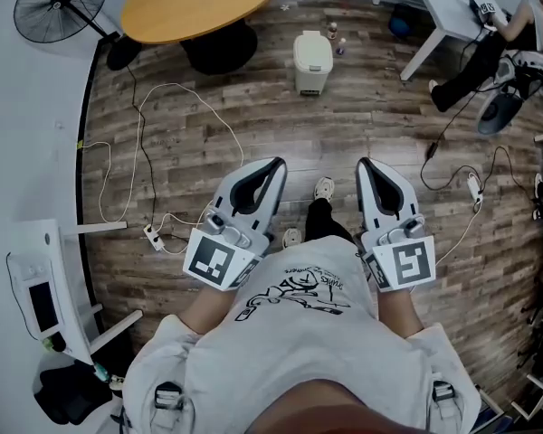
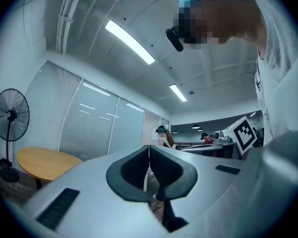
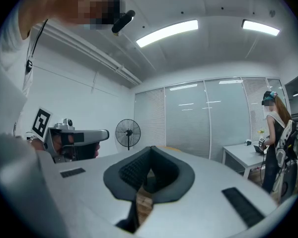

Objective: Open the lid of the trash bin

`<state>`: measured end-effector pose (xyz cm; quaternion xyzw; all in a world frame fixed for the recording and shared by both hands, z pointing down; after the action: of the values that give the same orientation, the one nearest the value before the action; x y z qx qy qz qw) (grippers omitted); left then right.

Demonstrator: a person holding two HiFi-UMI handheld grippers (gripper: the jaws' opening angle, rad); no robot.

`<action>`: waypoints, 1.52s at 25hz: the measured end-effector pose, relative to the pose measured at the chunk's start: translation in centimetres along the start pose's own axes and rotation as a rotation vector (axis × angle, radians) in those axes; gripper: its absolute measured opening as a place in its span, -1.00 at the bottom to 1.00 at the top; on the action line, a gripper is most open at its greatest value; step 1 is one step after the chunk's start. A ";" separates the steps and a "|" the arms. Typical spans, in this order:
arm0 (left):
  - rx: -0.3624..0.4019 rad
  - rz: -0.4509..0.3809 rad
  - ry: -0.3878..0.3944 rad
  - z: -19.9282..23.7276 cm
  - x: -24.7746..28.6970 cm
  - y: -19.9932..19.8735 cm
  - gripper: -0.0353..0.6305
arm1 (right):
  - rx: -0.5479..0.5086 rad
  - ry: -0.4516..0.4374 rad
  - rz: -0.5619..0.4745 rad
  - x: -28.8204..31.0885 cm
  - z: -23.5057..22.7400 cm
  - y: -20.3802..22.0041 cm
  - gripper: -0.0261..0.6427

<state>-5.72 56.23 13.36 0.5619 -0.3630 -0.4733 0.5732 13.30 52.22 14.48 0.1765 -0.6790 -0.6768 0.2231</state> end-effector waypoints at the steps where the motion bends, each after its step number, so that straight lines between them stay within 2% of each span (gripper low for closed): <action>1: 0.002 0.001 0.000 0.1 0.6 0.0 -0.83 | 0.000 0.004 0.000 0.2 -0.6 0.0 -0.90; 18: 0.021 0.001 -0.031 1.8 13.2 0.7 -0.83 | 0.005 -0.008 -0.016 5.2 -12.7 -0.5 -0.90; 32: 0.035 0.027 -0.036 1.1 24.4 2.2 -0.83 | 0.032 -0.012 -0.017 7.2 -23.6 -0.2 -0.90; 38: 0.032 0.016 -0.047 0.8 27.7 2.8 -0.83 | 0.037 -0.026 -0.015 7.9 -26.8 0.4 -0.90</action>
<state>1.85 29.43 13.00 0.5569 -0.3883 -0.4759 0.5591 21.23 25.43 14.98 0.1770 -0.6930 -0.6678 0.2059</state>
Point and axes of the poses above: the fingertips, and each gripper's own axes: x forward along the fingers, z to its left, y out of its underside, the point moved 6 cm from there along -x, backward along the fingers, and after that the axes turned 13 degrees about -y, right-handed, at the moved point
